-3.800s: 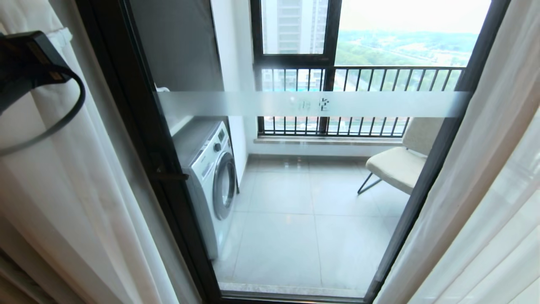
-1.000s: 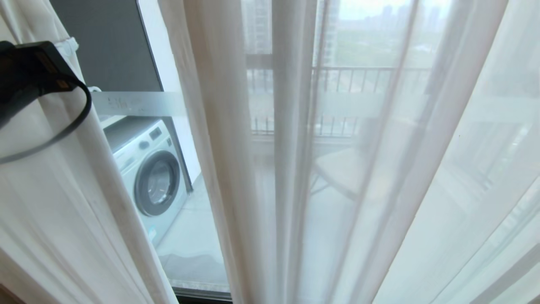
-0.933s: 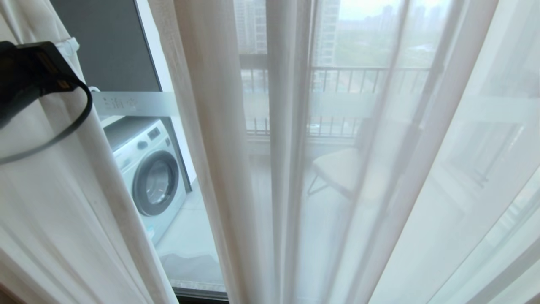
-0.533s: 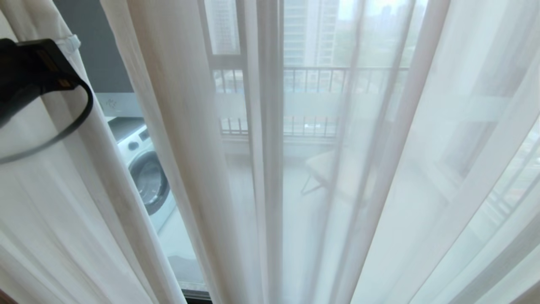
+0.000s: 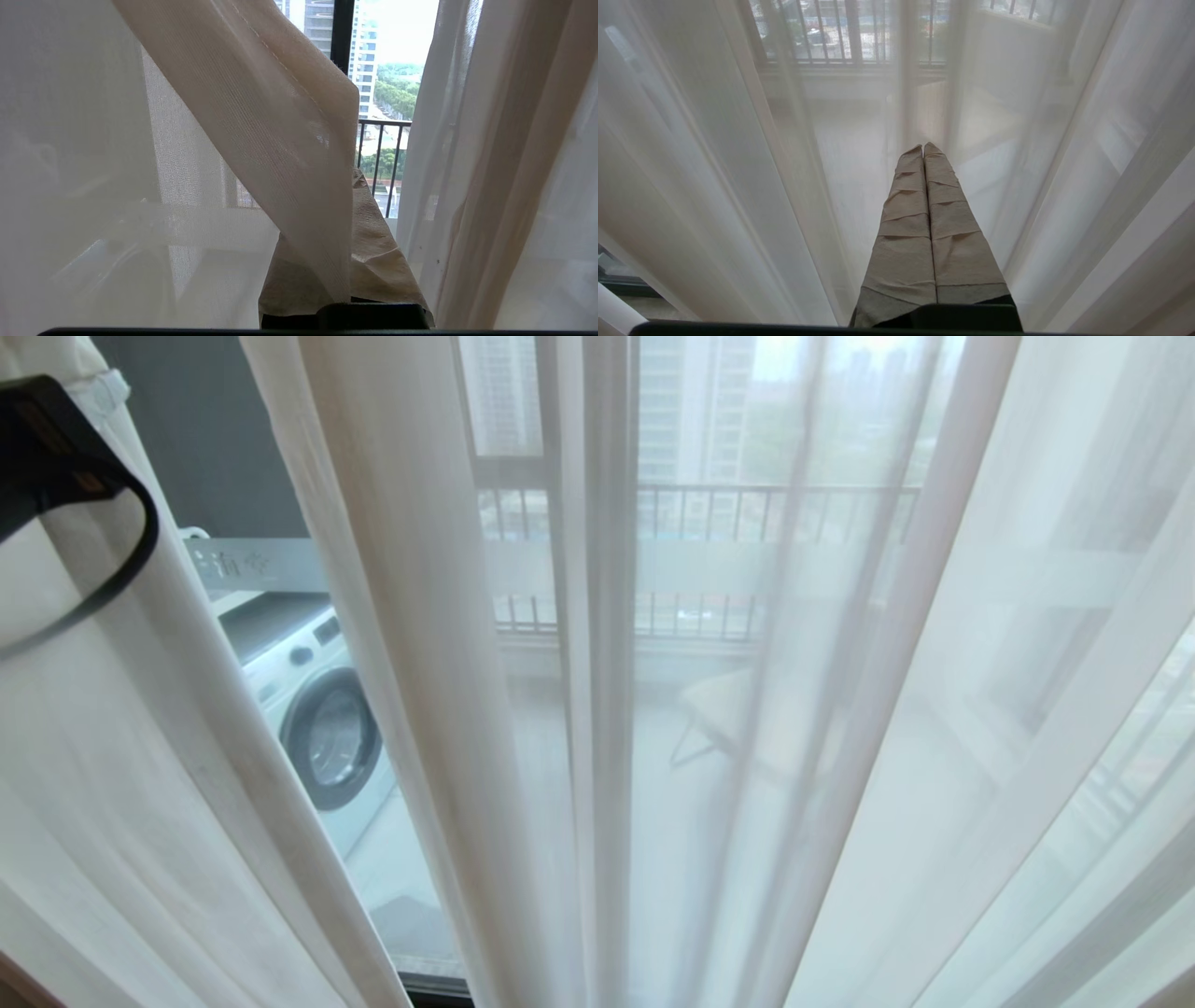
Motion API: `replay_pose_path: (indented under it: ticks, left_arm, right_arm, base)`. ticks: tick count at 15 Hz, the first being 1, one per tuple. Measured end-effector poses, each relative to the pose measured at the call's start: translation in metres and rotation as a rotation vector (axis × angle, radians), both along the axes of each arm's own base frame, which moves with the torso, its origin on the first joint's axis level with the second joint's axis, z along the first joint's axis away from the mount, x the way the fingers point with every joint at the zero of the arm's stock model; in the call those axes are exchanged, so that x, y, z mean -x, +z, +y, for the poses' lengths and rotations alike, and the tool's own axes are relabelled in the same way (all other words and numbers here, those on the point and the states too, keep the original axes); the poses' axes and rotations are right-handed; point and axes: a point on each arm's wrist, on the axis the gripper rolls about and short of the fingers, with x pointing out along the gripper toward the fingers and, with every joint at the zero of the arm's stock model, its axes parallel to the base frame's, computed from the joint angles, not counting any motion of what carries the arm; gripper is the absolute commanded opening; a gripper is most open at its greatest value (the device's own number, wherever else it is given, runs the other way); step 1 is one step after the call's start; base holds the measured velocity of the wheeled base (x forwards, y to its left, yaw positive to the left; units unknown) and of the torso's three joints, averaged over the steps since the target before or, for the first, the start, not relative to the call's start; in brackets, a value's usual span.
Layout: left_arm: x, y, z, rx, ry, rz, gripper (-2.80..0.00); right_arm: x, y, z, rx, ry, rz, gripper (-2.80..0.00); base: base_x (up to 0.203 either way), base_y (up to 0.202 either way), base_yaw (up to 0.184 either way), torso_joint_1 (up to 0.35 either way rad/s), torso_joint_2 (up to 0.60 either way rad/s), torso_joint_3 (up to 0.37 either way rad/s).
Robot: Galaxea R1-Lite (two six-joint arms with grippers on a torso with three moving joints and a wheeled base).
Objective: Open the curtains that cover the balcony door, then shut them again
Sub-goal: Close the inner curtains on both sides
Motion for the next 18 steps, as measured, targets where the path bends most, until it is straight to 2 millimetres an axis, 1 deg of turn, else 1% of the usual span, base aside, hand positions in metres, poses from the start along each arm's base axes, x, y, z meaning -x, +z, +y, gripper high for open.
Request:
replay_pose_path:
  ticks: [3, 7, 11, 15, 18]
  left_arm:
    - [0.008, 0.011, -0.004, 0.006, -0.025, -0.04, -2.8]
    - [0.016, 0.022, -0.023, 0.015, -0.135, -0.07, -2.8]
    - [0.02, 0.037, -0.055, 0.006, -0.3, -0.063, -2.8]
    - [0.019, 0.055, -0.096, 0.003, -0.469, -0.06, -2.8]
    - [0.012, 0.063, -0.13, 0.004, -0.564, -0.053, -2.8]
  right_arm:
    - [0.0, 0.0, 0.0, 0.0, 0.001, 0.001, -2.8]
    - [0.0, 0.0, 0.0, 0.0, 0.0, 0.001, -2.8]
    - [0.0, 0.0, 0.0, 0.0, 0.0, 0.001, -2.8]
    - [0.0, 0.0, 0.0, 0.0, 0.0, 0.001, -2.8]
    - [0.0, 0.0, 0.0, 0.0, 0.0, 0.001, -2.8]
  base:
    - [0.0, 0.0, 0.0, 0.0, 0.0, 0.0]
    - [0.0, 0.0, 0.0, 0.0, 0.0, 0.0]
    - [0.0, 0.0, 0.0, 0.0, 0.0, 0.0]
    - [0.0, 0.0, 0.0, 0.0, 0.0, 0.0]
    - [0.0, 0.0, 0.0, 0.0, 0.0, 0.0]
